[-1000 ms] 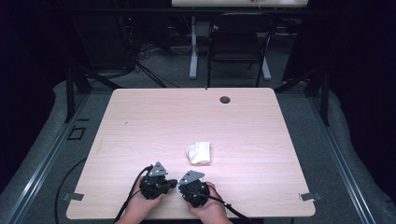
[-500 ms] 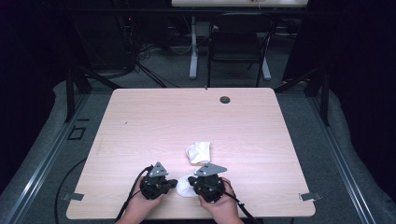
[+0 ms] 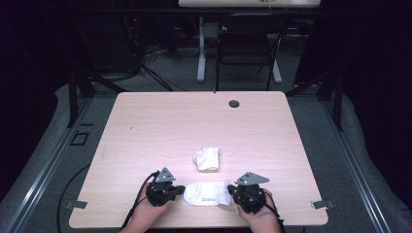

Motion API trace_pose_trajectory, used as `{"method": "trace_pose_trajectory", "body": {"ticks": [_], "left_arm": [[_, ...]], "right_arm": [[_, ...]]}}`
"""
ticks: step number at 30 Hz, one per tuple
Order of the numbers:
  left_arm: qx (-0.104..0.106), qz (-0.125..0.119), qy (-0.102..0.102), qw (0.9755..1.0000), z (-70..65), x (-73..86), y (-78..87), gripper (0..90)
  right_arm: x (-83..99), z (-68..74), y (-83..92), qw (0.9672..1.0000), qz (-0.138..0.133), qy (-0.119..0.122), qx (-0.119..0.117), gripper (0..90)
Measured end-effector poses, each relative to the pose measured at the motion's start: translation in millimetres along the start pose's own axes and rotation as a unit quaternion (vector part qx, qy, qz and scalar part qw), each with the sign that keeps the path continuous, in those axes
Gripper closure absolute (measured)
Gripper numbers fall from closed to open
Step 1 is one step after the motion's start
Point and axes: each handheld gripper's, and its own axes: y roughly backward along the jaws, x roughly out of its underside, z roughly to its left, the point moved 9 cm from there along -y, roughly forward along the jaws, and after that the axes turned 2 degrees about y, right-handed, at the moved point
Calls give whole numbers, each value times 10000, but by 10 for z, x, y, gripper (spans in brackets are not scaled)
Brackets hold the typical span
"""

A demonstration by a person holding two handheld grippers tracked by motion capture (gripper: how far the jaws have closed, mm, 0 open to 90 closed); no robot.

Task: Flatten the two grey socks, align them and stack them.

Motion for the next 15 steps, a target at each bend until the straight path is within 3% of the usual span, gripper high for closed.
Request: {"method": "trace_pose_trajectory", "body": {"ticks": [3, 5, 7, 9, 11, 15], "left_arm": [[-4, -47, 0, 10000, 11, -6, -4, 889], [-90, -68, 23, 9999, 37, -9, 15, 863], [-21, -163, 82, 9998, 40, -45, 55, 842], [136, -320, 78, 9994, 13, -97, 96, 825], [220, -341, 36, 9992, -26, -101, 104, 786], [189, -272, 1, 9995, -47, -57, 48, 718]], "right_arm": [[78, -109, 37, 9999, 10, -74, 112, 834], [71, -175, 61, 9994, -137, -284, 128, 801], [22, -181, 62, 9987, -295, -417, 4, 794], [16, -163, 47, 9988, -298, -374, -54, 794], [5, -75, -27, 9992, -250, -179, -273, 800], [10, -20, -107, 9994, -160, -68, -307, 800]]}}
